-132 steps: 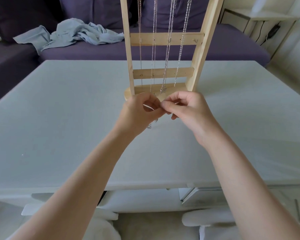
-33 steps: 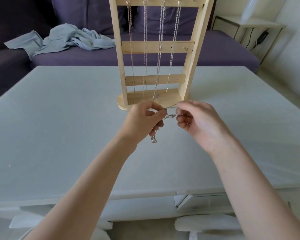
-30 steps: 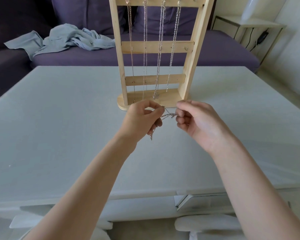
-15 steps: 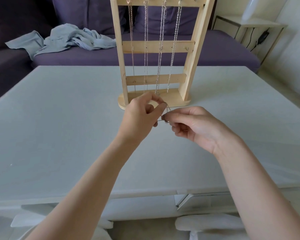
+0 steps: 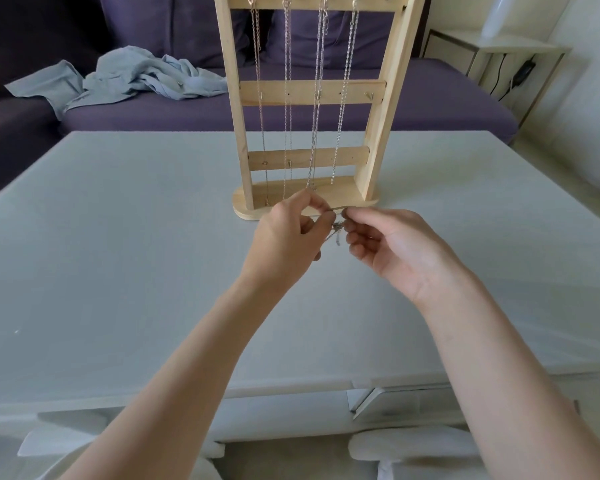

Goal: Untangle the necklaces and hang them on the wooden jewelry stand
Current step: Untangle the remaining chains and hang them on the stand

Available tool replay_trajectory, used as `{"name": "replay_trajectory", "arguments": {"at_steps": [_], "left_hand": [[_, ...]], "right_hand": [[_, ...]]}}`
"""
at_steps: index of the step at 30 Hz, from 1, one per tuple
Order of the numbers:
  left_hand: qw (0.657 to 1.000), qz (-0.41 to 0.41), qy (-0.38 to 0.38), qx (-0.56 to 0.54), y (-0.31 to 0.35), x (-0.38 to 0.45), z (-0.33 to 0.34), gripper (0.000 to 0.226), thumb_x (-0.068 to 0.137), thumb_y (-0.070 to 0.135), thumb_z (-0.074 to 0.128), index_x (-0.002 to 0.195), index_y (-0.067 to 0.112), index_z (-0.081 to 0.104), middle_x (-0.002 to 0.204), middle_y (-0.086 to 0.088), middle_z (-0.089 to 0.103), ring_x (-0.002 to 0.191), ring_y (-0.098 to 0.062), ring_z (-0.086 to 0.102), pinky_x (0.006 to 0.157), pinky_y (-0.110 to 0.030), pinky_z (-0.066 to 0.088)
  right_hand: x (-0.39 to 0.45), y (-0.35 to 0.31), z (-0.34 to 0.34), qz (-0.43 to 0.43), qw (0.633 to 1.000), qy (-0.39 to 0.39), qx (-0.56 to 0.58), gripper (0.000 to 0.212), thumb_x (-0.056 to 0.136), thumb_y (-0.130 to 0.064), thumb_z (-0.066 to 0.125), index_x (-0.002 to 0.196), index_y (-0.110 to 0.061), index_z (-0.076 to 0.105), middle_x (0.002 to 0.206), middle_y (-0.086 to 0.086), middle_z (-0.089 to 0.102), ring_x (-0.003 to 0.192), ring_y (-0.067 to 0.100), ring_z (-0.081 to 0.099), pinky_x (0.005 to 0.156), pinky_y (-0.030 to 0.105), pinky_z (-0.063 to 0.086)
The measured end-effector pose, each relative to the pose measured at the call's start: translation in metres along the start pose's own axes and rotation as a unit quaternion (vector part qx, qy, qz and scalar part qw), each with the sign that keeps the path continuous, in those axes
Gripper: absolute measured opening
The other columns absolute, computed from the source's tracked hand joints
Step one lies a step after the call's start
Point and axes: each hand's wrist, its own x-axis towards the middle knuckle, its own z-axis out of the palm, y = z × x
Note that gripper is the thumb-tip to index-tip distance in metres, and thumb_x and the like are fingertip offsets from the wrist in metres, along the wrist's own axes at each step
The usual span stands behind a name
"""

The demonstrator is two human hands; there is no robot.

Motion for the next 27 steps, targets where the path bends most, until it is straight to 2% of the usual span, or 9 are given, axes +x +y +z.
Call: {"name": "replay_trajectory", "arguments": {"at_steps": [3, 5, 10, 13, 16, 19, 22, 25, 27], "left_hand": [[0.97, -0.147, -0.076, -0.176, 0.005, 0.0, -0.006, 0.026, 0.096, 0.029, 0.051, 0.074, 0.018, 0.059, 0.047, 0.009, 0.048, 0.046, -0.009, 0.04, 0.042, -0.014, 0.031], [0.951, -0.192, -0.12, -0.209, 0.005, -0.002, -0.011, 0.024, 0.092, 0.035, 0.056, 0.077, 0.019, 0.065, 0.059, 0.009, 0.053, 0.054, -0.006, 0.047, 0.046, -0.014, 0.036], [0.949, -0.205, -0.142, -0.19, 0.002, -0.003, -0.012, 0.011, 0.086, 0.028, 0.065, 0.089, 0.018, 0.066, 0.076, 0.01, 0.062, 0.065, -0.003, 0.055, 0.053, -0.013, 0.041], [0.916, -0.228, -0.139, -0.299, 0.004, -0.002, -0.014, 0.011, 0.088, 0.019, 0.063, 0.098, 0.014, 0.063, 0.08, 0.006, 0.064, 0.064, -0.004, 0.059, 0.047, -0.013, 0.041], [0.876, -0.251, -0.118, -0.395, 0.005, 0.0, -0.017, 0.002, 0.087, 0.009, 0.063, 0.086, 0.01, 0.062, 0.071, 0.003, 0.062, 0.06, -0.005, 0.057, 0.042, -0.012, 0.04], [0.853, -0.271, -0.096, -0.436, 0.006, 0.0, -0.017, 0.007, 0.087, 0.006, 0.061, 0.081, 0.009, 0.061, 0.065, 0.0, 0.06, 0.059, -0.006, 0.055, 0.041, -0.011, 0.04], [0.859, -0.271, -0.072, -0.428, 0.004, 0.0, -0.013, 0.008, 0.086, 0.003, 0.06, 0.079, 0.007, 0.061, 0.063, -0.001, 0.058, 0.052, -0.004, 0.052, 0.042, -0.01, 0.041], [0.908, -0.233, -0.067, -0.341, 0.0, -0.002, -0.009, 0.01, 0.086, 0.006, 0.064, 0.076, 0.009, 0.061, 0.056, 0.002, 0.059, 0.048, -0.003, 0.053, 0.047, -0.011, 0.045], [0.927, -0.212, -0.086, -0.296, 0.0, -0.003, -0.008, 0.01, 0.086, 0.009, 0.065, 0.076, 0.011, 0.063, 0.061, 0.002, 0.064, 0.051, -0.003, 0.055, 0.05, -0.012, 0.046]], "right_hand": [[0.0, 0.001, -0.002, -0.043, 0.997, 0.005, -0.056, 0.012, 0.086, -0.001, 0.063, 0.074, -0.005, 0.065, 0.058, 0.0, 0.06, 0.051, 0.008, 0.053, 0.052, 0.016, 0.045], [-0.001, 0.001, -0.002, -0.065, 0.993, 0.001, -0.095, 0.012, 0.085, -0.001, 0.063, 0.075, -0.005, 0.066, 0.061, 0.001, 0.06, 0.052, 0.008, 0.052, 0.054, 0.016, 0.044], [-0.003, 0.001, -0.002, -0.078, 0.991, -0.024, -0.105, 0.01, 0.084, -0.002, 0.064, 0.076, -0.006, 0.067, 0.063, 0.001, 0.06, 0.054, 0.009, 0.052, 0.054, 0.016, 0.044], [-0.003, 0.001, -0.003, -0.076, 0.991, -0.033, -0.105, 0.005, 0.084, -0.002, 0.065, 0.081, -0.006, 0.067, 0.064, 0.001, 0.059, 0.056, 0.009, 0.051, 0.056, 0.017, 0.044], [-0.002, 0.0, -0.003, -0.077, 0.99, -0.036, -0.113, 0.01, 0.084, 0.002, 0.062, 0.082, -0.007, 0.067, 0.06, 0.0, 0.057, 0.056, 0.01, 0.05, 0.057, 0.018, 0.042], [-0.002, 0.0, -0.001, -0.084, 0.984, -0.057, -0.148, 0.016, 0.084, 0.007, 0.057, 0.082, -0.007, 0.064, 0.053, -0.003, 0.054, 0.052, 0.009, 0.046, 0.056, 0.018, 0.039], [-0.003, 0.003, 0.001, -0.087, 0.964, -0.059, -0.245, 0.018, 0.082, 0.006, 0.056, 0.081, -0.008, 0.066, 0.055, -0.002, 0.054, 0.052, 0.009, 0.045, 0.054, 0.017, 0.038], [-0.001, 0.006, -0.001, -0.094, 0.939, -0.021, -0.331, 0.016, 0.079, -0.001, 0.059, 0.072, -0.011, 0.069, 0.057, -0.001, 0.057, 0.055, 0.011, 0.048, 0.056, 0.02, 0.039], [0.002, 0.008, -0.003, -0.108, 0.936, 0.03, -0.335, 0.015, 0.078, -0.005, 0.06, 0.068, -0.012, 0.069, 0.057, -0.001, 0.059, 0.057, 0.011, 0.05, 0.057, 0.023, 0.041]]}}
